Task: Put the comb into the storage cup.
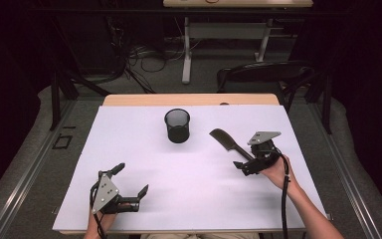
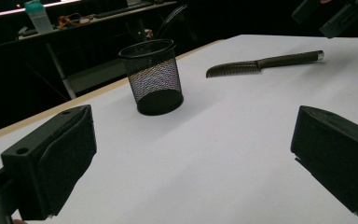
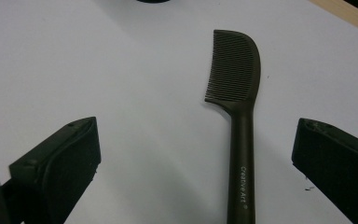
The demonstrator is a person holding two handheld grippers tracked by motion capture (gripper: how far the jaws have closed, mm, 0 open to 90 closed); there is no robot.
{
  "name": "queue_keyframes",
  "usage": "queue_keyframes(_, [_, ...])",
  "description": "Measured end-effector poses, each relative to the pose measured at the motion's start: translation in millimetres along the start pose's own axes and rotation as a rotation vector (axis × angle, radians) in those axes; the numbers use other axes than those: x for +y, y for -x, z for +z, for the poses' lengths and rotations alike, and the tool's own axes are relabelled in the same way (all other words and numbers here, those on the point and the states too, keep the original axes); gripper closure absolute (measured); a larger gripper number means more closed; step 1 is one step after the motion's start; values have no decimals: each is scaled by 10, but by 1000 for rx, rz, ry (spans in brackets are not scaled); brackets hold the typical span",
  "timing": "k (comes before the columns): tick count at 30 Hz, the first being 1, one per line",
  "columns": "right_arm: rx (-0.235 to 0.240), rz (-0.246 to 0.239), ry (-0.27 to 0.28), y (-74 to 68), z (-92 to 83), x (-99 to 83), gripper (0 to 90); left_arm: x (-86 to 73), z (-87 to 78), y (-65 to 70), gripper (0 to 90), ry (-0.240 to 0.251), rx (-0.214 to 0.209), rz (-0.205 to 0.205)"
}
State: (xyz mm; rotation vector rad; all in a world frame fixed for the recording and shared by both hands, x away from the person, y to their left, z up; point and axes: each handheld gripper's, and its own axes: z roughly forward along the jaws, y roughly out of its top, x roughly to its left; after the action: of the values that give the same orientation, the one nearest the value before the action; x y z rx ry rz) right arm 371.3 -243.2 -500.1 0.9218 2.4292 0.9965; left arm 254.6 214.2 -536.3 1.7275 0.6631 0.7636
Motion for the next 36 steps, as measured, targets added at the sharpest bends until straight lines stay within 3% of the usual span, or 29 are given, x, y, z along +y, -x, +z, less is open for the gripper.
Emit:
queue_keyframes(11, [5, -2, -82, 94, 144, 136, 4, 1, -1, -3, 0, 2, 1, 2])
queue_keyframes(26, [7, 42, -195, 312, 317, 218, 7, 2, -4, -5, 0, 3, 3, 0])
queue_keyframes(30, [14, 68, -222, 350, 337, 250, 43, 4, -4, -3, 1, 5, 5, 3])
queue_keyframes(36, [14, 65, -265, 368, 379, 313, 151, 5, -3, -2, 1, 7, 5, 4])
